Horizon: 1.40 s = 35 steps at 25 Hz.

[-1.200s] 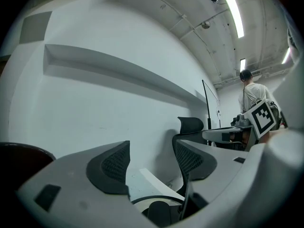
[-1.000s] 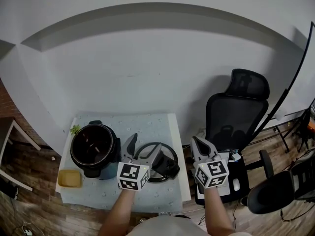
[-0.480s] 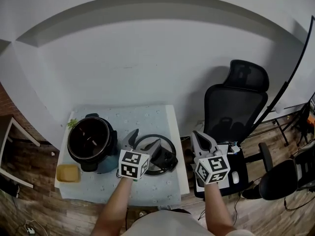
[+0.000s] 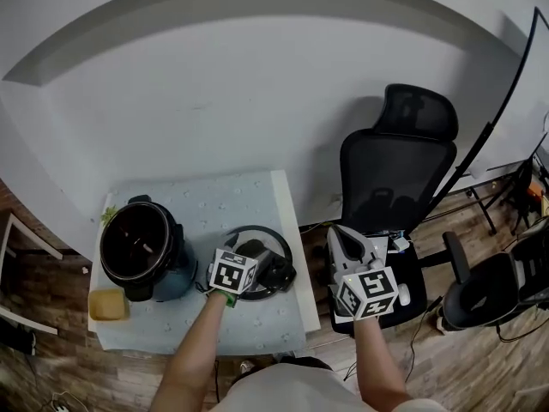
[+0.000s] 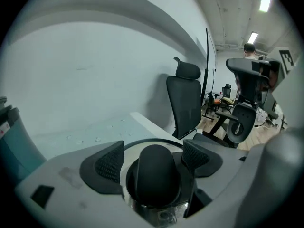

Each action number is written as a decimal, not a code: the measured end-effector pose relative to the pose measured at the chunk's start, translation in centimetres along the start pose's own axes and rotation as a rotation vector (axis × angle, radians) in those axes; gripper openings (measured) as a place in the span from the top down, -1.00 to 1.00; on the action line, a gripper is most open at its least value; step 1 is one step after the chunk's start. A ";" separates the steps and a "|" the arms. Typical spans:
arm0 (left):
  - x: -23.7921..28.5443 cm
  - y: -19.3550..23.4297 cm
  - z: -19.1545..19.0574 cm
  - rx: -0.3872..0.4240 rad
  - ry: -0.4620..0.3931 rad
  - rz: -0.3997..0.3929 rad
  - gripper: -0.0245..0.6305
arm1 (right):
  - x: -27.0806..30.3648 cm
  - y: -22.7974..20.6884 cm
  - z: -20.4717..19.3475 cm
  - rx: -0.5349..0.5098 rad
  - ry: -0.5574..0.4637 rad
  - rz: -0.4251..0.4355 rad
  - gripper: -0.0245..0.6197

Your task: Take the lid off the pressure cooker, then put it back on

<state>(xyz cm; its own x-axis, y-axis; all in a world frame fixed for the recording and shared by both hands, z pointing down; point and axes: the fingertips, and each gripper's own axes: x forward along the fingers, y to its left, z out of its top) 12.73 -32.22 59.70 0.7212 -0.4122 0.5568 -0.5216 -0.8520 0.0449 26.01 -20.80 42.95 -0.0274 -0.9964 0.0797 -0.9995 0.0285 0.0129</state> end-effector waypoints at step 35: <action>2.8 -0.3 -3.5 -0.010 0.139 0.028 0.08 | -1.6 -2.4 -2.1 0.015 0.044 0.001 0.92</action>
<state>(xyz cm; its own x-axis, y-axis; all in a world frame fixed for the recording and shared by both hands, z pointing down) 13.33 -31.94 64.15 0.6369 -0.3863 0.6671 -0.5452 -0.8376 0.0355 28.53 -19.11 44.93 -0.0279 -0.9920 0.1231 -0.9996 0.0279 -0.0016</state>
